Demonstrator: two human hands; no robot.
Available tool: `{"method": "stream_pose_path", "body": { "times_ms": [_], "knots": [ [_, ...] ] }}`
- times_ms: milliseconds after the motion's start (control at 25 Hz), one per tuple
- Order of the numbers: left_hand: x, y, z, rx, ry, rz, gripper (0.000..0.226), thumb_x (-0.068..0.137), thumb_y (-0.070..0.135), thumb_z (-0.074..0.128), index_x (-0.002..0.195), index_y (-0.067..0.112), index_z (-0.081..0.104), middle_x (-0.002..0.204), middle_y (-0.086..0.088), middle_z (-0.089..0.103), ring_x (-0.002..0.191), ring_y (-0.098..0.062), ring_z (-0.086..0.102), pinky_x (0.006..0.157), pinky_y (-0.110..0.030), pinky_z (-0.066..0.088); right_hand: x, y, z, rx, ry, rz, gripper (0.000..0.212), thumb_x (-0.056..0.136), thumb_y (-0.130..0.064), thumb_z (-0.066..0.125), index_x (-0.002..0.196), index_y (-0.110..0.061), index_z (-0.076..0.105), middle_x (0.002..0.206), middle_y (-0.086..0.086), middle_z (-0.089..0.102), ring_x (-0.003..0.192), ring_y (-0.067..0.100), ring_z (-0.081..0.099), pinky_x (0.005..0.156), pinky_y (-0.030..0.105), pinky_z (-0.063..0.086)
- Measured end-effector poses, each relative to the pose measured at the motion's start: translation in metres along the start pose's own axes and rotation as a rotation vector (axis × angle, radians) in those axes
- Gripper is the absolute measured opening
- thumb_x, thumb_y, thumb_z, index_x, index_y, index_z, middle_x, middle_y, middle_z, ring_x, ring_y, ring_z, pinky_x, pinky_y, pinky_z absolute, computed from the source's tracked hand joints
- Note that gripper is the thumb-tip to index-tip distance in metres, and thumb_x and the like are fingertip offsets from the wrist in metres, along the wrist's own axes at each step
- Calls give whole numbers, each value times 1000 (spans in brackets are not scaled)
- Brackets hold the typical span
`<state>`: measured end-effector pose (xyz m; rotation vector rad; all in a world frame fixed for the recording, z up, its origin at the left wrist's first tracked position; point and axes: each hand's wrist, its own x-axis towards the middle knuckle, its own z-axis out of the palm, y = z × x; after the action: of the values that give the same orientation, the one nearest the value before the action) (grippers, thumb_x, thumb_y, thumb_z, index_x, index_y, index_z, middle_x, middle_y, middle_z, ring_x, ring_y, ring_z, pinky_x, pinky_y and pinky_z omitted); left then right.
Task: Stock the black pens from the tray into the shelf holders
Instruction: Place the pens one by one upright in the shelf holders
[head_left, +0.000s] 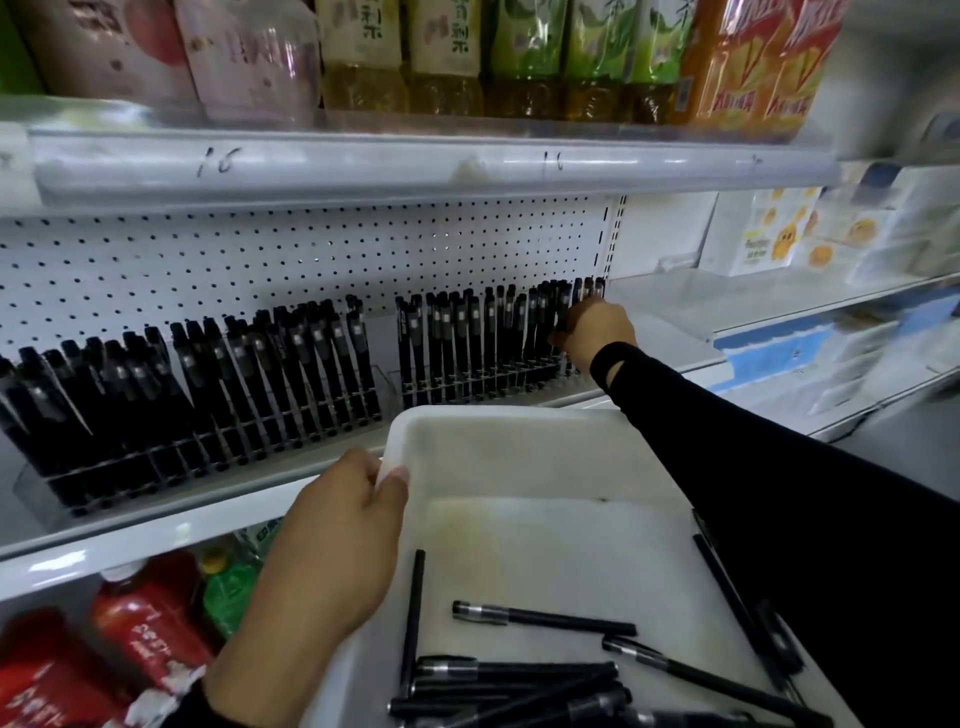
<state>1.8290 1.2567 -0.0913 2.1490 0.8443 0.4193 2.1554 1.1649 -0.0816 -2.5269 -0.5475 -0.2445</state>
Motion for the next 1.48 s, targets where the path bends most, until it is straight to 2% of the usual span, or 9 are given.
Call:
{"method": "stream_pose_path", "body": {
  "times_ms": [280,440,520,640,760,880,1040,1240,1480],
  "knots": [
    [0,1,1,3,-1,-3,23,100,42,43,93,28,60,87,4,67,80,-14,62,79,-37,51,0,5,7,-27,-59,48,34,85,-31,78,104,-4,69,106,13,68,81,23,55,72,25,42],
    [-1,-1,1,-15,9,5,22,100,42,43,93,29,60,86,6,67,78,-12,61,76,-35,51,-30,-2,-29,-76,-6,-71,14,87,-25,73,92,-12,71,88,5,68,84,24,62,71,25,41],
    [0,-1,0,0,16,18,22,100,42,44,94,29,60,86,6,67,79,-12,61,76,-35,51,-65,-9,-55,-74,13,-170,18,88,-32,72,79,-17,67,75,-5,65,77,17,62,66,24,39],
    [0,-1,0,21,13,20,24,100,42,44,90,27,60,84,5,66,77,-14,60,72,-34,49,-131,-22,-78,-28,-308,-393,28,85,-42,75,69,-21,65,65,-10,64,63,2,58,58,20,40],
    [-4,3,0,25,15,40,26,101,40,45,85,26,58,79,4,65,74,-15,60,62,-32,43,-181,-25,-68,-214,-782,-571,23,80,-44,77,81,-22,71,71,-10,67,69,6,61,70,29,54],
    [-9,5,-2,-9,24,45,24,101,40,44,87,27,58,80,4,67,74,-15,62,62,-31,43,-207,-24,-48,-344,-927,-632,26,79,-45,78,89,-22,71,71,-12,61,77,11,59,76,33,55],
    [-13,4,-6,-36,28,35,25,101,41,43,87,26,59,78,3,68,73,-17,63,66,-32,48,-203,-27,-47,-351,-884,-695,12,83,-30,74,91,-23,69,71,-12,58,72,11,55,73,29,52],
    [-13,3,-5,-35,35,32,23,101,41,44,89,28,58,81,7,67,74,-12,61,61,-30,42,-167,-20,-75,211,-817,-441,12,88,-10,70,86,-19,62,74,-1,69,61,10,66,62,29,58],
    [-9,1,-1,-42,26,14,23,99,43,44,91,29,60,80,4,69,75,-17,64,76,-39,53,-93,6,-108,598,-503,-248,8,92,-8,66,100,-10,68,82,4,75,77,19,72,79,36,61]
  ]
}}
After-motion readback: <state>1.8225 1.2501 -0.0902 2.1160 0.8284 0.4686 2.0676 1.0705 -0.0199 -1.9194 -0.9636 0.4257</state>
